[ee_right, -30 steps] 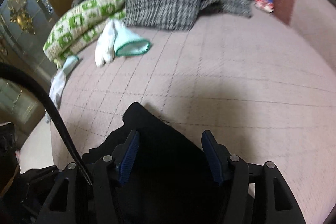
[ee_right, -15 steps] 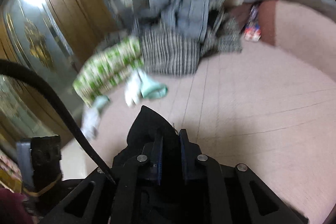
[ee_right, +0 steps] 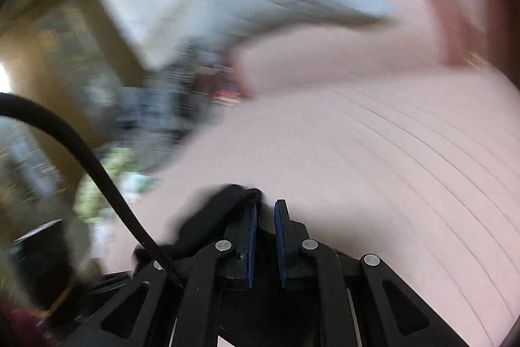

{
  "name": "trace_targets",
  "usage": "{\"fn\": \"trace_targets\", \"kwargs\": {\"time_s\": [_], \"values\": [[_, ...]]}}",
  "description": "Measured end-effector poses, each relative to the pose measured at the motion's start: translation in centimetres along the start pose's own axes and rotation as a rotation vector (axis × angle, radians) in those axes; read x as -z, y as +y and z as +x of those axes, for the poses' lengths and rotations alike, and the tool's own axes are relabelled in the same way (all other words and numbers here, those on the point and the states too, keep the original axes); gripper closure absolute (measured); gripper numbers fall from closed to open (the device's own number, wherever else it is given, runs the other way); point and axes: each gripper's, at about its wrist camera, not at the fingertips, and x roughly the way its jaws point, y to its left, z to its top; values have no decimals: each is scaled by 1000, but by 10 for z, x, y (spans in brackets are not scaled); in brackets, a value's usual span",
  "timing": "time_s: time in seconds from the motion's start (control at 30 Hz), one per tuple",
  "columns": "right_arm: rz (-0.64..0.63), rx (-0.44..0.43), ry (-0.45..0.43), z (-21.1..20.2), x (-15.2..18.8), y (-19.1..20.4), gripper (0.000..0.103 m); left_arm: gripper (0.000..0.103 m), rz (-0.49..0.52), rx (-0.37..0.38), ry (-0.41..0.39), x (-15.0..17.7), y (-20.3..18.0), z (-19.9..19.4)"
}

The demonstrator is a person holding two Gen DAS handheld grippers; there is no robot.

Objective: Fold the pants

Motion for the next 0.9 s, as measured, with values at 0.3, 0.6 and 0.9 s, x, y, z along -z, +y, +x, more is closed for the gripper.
{"fn": "trace_targets", "kwargs": {"time_s": [0.3,0.6,0.9], "values": [[133,-132,-16,-42,21,-8,47,53,89,48,-65,-20,7,-62],[27,-117,109,9,38,42,92,53,2,-131,-33,-27,50,-38],[-26,-32,144,1,49,26,95,53,-21,-134,-44,-24,64,-37]]}}
